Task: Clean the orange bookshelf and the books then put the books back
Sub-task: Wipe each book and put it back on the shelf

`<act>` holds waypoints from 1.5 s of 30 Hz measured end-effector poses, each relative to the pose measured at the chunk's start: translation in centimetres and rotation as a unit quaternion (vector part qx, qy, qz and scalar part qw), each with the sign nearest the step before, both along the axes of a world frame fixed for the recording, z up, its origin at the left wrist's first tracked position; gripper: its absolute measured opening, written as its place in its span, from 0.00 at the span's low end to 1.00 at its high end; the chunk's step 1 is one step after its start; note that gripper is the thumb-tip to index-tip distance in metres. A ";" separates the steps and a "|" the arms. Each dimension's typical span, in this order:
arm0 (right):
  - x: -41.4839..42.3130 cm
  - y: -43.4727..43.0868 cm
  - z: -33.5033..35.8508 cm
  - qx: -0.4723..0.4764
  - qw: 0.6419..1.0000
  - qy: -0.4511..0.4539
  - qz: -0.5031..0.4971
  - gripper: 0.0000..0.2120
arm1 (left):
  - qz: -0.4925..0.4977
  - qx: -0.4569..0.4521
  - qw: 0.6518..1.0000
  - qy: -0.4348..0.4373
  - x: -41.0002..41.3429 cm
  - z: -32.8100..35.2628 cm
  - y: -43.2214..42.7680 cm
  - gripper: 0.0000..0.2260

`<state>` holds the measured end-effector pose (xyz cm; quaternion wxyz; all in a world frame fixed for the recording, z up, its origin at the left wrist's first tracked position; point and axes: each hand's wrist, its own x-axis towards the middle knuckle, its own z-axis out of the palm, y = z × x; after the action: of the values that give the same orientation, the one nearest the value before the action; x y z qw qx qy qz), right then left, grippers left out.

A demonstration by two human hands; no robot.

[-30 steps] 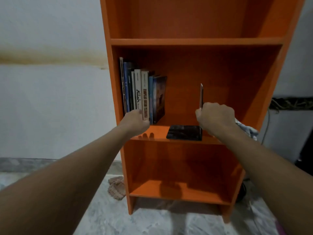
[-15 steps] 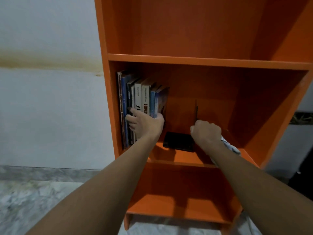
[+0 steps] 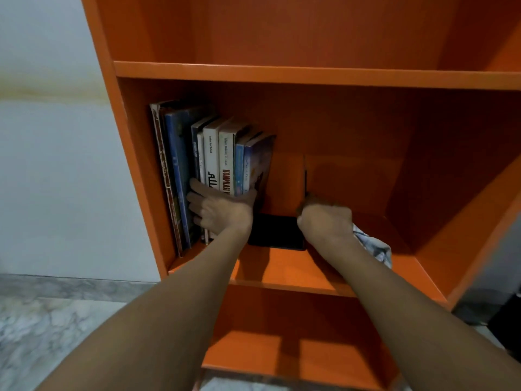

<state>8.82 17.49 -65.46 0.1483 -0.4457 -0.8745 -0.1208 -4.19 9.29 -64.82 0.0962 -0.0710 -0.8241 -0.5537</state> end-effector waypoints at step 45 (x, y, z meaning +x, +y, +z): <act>-7.3 -2.1 -2.6 -0.403 0.910 0.058 0.078 0.14 | -0.085 0.048 0.994 0.045 -1.8 -3.6 -7.5 0.10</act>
<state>1.56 15.41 -68.10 0.0152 -0.4042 -0.8706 0.2802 -6.00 1.75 -68.41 0.0889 -0.1611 -0.7825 -0.5949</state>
